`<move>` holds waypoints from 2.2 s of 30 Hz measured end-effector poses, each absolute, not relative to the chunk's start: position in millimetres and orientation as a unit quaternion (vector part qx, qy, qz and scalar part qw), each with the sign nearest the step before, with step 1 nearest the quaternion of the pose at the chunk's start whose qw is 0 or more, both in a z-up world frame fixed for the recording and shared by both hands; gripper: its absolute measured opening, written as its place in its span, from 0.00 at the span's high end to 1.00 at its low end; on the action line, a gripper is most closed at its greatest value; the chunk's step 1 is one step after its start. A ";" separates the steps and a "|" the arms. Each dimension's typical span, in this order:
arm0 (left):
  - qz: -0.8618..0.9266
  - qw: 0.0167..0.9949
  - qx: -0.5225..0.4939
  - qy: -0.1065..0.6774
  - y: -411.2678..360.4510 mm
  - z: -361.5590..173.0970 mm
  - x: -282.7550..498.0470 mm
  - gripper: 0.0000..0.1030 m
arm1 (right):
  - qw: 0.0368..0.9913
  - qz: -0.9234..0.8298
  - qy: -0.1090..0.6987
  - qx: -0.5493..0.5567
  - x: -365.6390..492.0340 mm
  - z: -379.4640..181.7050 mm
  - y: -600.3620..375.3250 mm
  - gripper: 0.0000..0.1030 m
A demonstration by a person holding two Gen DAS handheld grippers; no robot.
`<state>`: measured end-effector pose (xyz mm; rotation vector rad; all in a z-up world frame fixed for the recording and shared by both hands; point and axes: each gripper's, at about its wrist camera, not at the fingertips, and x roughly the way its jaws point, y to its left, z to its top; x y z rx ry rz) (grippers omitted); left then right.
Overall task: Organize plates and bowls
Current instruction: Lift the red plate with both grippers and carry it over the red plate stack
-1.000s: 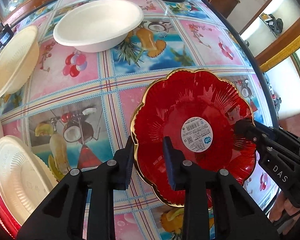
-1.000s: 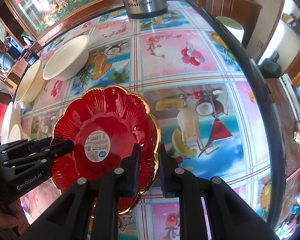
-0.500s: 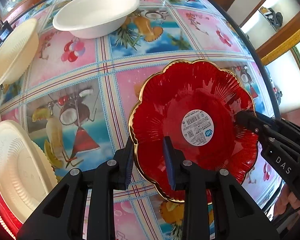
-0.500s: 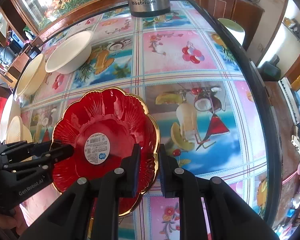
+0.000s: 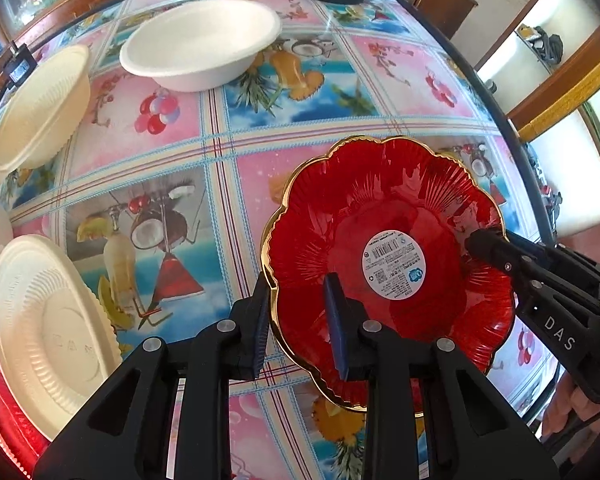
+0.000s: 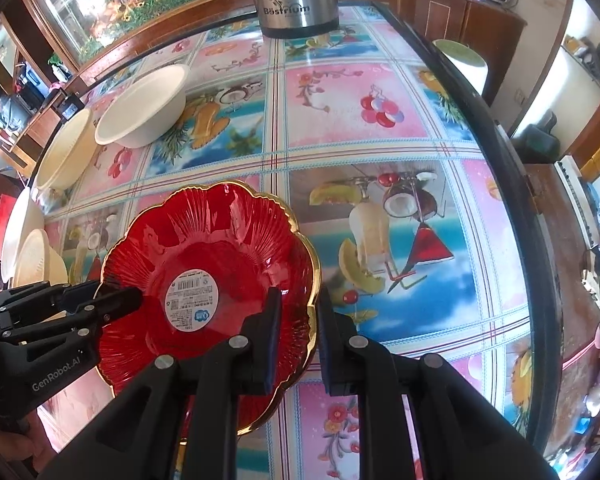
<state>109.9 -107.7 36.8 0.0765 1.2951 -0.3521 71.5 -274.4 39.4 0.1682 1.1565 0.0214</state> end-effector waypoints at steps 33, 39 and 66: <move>-0.099 0.834 -0.006 0.542 -37.2 107.3 98.9 0.76 | 0.867 0.064 0.493 0.049 86.2 96.1 -213.5 0.85; -0.078 0.841 -0.015 0.535 -15.6 115.8 93.5 0.76 | 0.869 0.082 0.486 0.039 89.6 103.6 -193.9 0.85; 0.079 0.851 -0.115 0.507 144.9 130.4 32.8 0.75 | 0.852 0.226 0.471 -0.040 92.5 112.9 -35.2 0.85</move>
